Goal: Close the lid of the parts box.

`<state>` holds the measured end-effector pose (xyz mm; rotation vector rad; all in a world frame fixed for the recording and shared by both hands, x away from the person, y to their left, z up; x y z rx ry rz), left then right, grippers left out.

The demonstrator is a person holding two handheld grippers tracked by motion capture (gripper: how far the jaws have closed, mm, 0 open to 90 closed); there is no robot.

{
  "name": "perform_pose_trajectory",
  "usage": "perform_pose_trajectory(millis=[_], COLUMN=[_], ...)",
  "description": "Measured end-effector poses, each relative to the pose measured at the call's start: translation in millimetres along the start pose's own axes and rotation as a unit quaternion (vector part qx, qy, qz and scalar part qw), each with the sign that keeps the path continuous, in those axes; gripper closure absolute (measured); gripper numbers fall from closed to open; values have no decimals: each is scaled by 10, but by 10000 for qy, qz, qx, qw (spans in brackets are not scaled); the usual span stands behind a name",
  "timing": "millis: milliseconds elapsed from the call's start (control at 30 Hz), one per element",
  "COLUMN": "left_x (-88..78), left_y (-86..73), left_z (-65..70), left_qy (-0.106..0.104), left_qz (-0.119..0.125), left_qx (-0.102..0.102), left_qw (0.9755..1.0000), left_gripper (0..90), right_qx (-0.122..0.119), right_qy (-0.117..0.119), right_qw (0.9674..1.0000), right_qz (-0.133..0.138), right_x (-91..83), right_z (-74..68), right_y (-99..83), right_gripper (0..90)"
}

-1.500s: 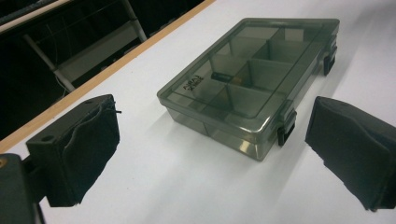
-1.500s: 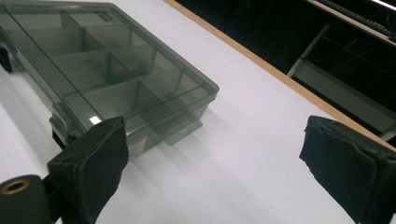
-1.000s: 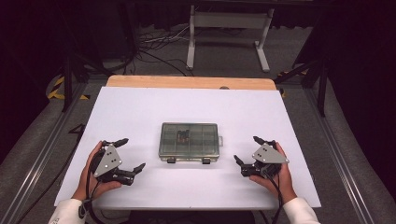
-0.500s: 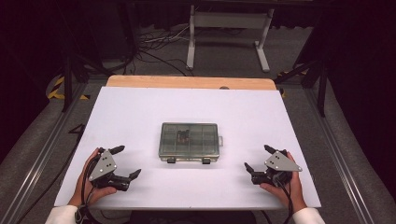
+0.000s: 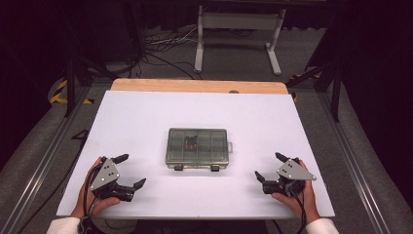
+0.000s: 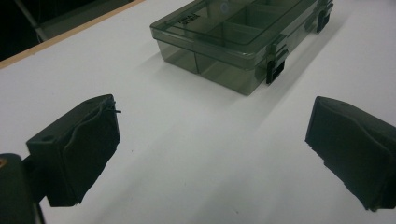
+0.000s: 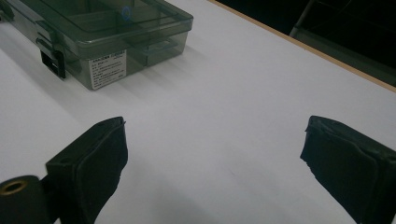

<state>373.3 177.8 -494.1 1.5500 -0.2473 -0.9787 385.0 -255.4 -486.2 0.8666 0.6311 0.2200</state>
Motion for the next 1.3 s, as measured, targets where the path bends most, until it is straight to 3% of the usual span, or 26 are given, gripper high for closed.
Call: perform_pose_trajectory(millis=[1300], left_x=[29], left_y=[-24], left_z=[-25], left_qy=[-60], left_qz=[-79], left_qx=[-66], left_qw=[9999], left_gripper=[28], right_qx=[29], right_qy=[11], right_qw=[10000], right_qz=[46], right_x=[21], right_z=[-16], right_y=[37], right_gripper=[74])
Point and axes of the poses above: each handheld gripper's, and its own axes: x roughly forward along the jaws, y roughly out of its top, z roughly to its right, the point moved 9 cm from there along x, roughly forward along the jaws, and after that the axes turned 15 degrees about -x, right-handed, at the moved point
